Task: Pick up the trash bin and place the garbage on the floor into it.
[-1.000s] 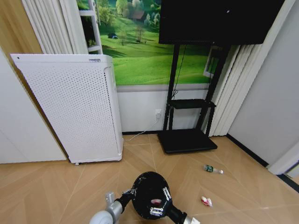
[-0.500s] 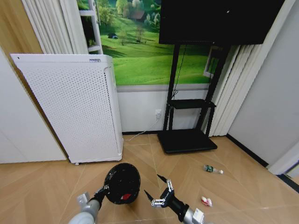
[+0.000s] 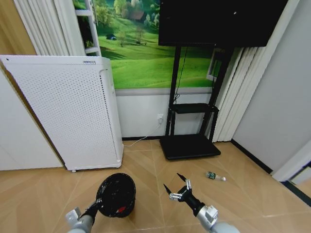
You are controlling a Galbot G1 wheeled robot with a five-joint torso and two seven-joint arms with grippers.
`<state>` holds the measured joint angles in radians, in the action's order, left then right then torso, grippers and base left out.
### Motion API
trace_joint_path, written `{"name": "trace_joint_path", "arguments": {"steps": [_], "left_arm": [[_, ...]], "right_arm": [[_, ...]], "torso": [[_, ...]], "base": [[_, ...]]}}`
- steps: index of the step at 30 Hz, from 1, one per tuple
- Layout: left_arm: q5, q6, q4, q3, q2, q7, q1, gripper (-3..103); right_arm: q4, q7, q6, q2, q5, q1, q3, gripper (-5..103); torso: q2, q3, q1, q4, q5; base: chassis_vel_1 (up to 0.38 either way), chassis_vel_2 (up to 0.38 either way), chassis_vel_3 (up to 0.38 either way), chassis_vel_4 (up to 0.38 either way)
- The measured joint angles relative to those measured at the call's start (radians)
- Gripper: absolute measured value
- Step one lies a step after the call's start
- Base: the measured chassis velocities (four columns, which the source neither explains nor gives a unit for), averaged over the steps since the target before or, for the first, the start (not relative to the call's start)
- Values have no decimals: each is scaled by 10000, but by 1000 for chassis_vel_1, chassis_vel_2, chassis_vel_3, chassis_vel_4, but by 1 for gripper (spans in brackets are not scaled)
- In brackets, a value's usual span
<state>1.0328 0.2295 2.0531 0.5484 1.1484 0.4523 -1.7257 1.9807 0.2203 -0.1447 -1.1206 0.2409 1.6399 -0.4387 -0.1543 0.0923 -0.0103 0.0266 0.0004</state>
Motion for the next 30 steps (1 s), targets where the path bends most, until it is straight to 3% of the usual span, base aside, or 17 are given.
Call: {"name": "trace_joint_path", "arguments": {"steps": [5, 7, 11, 14, 17, 21, 30], "left_arm": [[145, 0, 13, 141, -9, 124, -32, 4], [376, -2, 64, 486, -5, 180, -199, 4], [490, -3, 35, 777, 65, 258, -303, 4], [509, -16, -55, 915, 145, 273, -316, 4], [540, -21, -114, 951, 204, 273, -216, 4], [563, -21, -141, 806, 145, 323, 13, 4], [587, 11, -162, 604, 130, 389, 194, 4]], "right_arm": [[-978, -782, 413, -112, 393, -641, 77, 100], [-2161, -1435, 699, 23, 558, -1348, 81, 100], [-3395, -1496, 1140, 325, 660, -1876, 10, 100], [-4451, -1451, 1207, 435, 701, -2203, -54, 100], [-6296, -727, 981, 612, 140, -2548, -361, 100], [-7271, -168, 995, 767, -554, -2585, -480, 100], [-8727, 24, 1224, 425, -993, -2948, -354, 100]], "torso": [[0, 0, -1, -1, 1], [0, 0, -1, -1, -5], [0, 0, 0, -5, -4], [0, 1, -1, -8, -6], [0, 0, -1, -4, -2], [0, 0, 0, 1, -4], [0, 0, 0, -2, -4]], "base": [[-105, -99, 109, 108], [20, 9, -26, -32], [79, 60, -53, -47], [21, 26, -6, -12], [0, 0, 0, 0], [0, 0, 0, 0], [0, 0, 0, 0]]}}
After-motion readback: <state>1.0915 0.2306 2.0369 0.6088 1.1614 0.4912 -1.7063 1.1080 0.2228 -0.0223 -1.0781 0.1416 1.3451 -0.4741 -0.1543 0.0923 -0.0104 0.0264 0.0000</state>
